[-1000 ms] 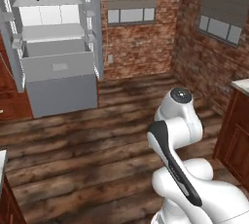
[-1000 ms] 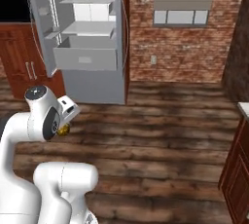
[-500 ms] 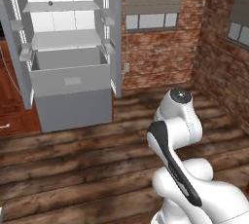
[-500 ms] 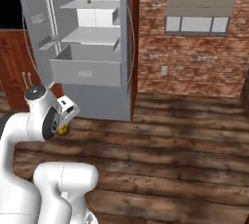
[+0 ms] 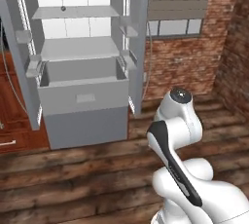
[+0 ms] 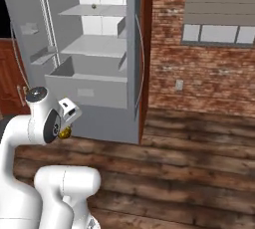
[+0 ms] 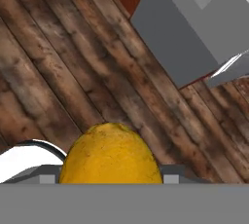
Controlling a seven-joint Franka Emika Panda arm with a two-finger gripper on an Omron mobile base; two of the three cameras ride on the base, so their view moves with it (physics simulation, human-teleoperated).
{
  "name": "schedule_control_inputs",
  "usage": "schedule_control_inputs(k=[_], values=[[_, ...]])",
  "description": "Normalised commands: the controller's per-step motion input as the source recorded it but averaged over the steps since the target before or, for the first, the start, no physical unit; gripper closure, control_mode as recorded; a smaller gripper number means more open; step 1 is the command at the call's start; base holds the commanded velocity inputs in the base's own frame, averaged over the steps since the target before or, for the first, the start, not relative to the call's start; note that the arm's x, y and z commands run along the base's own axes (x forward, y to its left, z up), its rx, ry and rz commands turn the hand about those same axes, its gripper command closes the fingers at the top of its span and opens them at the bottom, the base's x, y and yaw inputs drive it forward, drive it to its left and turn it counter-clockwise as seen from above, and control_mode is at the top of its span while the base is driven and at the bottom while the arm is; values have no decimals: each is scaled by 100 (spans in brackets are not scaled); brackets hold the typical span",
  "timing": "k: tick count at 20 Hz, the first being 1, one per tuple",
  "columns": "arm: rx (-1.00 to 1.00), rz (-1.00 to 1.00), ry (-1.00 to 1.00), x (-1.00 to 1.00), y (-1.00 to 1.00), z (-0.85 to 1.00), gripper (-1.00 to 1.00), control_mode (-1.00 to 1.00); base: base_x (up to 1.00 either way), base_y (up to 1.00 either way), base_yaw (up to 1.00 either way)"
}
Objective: Place the lemons inside the fridge drawer. Close the drawer after placing the vegetables.
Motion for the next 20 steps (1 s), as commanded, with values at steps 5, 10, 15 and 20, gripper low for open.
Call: schedule_control_inputs(k=[5,10,15,20], values=[[0,0,0,0,0,0,100,100,84,39,6],[0,0,0,0,0,0,100,100,71,53,1],[0,0,0,0,0,0,100,100,65,54,0],[0,0,0,0,0,0,100,100,62,37,0]])
